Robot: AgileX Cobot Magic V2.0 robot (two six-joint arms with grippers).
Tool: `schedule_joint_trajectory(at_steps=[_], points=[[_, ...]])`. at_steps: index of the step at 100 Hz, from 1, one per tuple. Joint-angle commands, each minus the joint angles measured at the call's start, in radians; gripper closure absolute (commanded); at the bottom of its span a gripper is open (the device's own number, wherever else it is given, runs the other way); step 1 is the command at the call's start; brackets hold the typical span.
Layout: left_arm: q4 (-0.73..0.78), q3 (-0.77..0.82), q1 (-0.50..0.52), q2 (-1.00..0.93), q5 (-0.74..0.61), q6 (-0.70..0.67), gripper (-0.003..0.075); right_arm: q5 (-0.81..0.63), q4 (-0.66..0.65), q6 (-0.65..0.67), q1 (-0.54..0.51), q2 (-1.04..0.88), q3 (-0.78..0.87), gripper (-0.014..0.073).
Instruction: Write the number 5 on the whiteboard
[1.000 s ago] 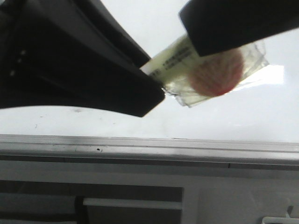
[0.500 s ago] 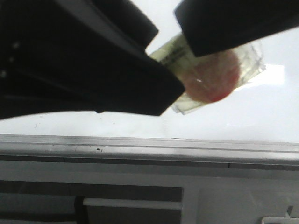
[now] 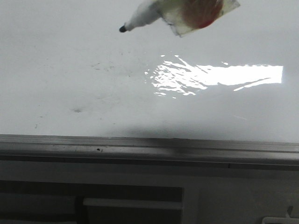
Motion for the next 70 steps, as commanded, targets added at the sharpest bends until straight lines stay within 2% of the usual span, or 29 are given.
schedule_joint_trajectory(at_steps=[1,4,23,70], points=[[-0.059,0.025,0.07,-0.076,-0.081,-0.038,0.0706,-0.091,-0.029,-0.002,-0.047,-0.002,-0.033,0.0655],[-0.084,0.041,0.09,-0.097,-0.081,-0.043,0.0739,-0.093,-0.03,-0.002,-0.061,-0.002,-0.033,0.0655],[-0.187,0.107,0.178,-0.162,-0.077,-0.045,0.0741,-0.091,-0.038,-0.002,-0.138,0.038,-0.034,0.0655],[-0.192,0.112,0.185,-0.161,-0.059,-0.045,0.0741,-0.179,-0.055,-0.002,-0.189,0.111,-0.034,0.0655]])
